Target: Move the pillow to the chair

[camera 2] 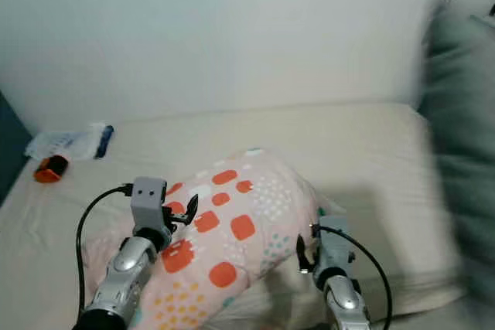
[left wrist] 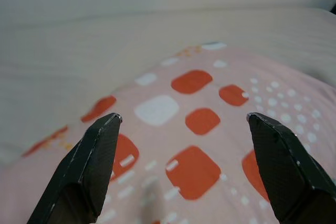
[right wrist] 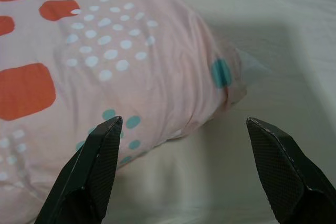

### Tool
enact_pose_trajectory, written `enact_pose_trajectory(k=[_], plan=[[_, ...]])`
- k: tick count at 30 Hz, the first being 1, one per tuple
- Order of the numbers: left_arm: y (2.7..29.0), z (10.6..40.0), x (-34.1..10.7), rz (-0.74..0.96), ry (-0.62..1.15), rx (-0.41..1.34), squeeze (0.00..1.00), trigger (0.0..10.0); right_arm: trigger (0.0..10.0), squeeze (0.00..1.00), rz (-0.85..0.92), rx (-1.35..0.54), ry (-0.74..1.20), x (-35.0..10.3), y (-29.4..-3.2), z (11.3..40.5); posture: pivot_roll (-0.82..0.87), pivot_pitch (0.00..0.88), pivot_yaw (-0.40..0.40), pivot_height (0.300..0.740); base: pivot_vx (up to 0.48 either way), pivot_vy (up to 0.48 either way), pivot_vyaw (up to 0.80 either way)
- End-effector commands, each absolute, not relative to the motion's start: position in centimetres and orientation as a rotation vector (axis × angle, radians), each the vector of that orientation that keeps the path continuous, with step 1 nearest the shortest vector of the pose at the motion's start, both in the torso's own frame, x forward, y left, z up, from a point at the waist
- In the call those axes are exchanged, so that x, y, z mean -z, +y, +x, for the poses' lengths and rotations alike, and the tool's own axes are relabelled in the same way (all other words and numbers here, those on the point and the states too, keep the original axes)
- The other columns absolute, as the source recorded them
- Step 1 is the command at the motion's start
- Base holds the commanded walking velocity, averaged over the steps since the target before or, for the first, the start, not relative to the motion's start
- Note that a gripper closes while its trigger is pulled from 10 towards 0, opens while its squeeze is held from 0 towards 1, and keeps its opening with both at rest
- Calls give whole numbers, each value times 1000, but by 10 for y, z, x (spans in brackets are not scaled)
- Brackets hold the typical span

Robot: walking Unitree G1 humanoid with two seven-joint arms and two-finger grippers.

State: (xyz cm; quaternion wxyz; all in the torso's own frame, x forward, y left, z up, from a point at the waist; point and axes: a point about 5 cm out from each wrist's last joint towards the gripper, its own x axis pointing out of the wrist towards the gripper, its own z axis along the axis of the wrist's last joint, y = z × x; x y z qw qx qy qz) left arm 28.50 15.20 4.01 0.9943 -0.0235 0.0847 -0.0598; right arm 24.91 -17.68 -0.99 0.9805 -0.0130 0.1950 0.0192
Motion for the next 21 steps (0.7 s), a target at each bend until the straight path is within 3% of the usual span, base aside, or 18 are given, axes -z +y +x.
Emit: enact_pose_trajectory(k=[1, 9, 17, 21], plan=[[149, 281, -38, -50, 168, 108, 0, 10000, 10000, 0, -47, -66, 400, 8, -177, 252, 54, 0, -140, 740, 0, 0, 0], [148, 272, -34, -49, 165, 86, 0, 10000, 10000, 0, -72, -86, 403, 7, -177, 258, 68, 0, -159, 740, 0, 0, 0], [155, 280, -37, -25, 145, 72, 0, 10000, 10000, 0, -111, -45, 319, 0, -179, 262, 57, 0, -117, 740, 0, 0, 0], [152, 284, -40, -31, 142, 96, 0, 10000, 10000, 0, -49, 28, 316, 0, -186, 263, 49, 0, -88, 740, 0, 0, 0]])
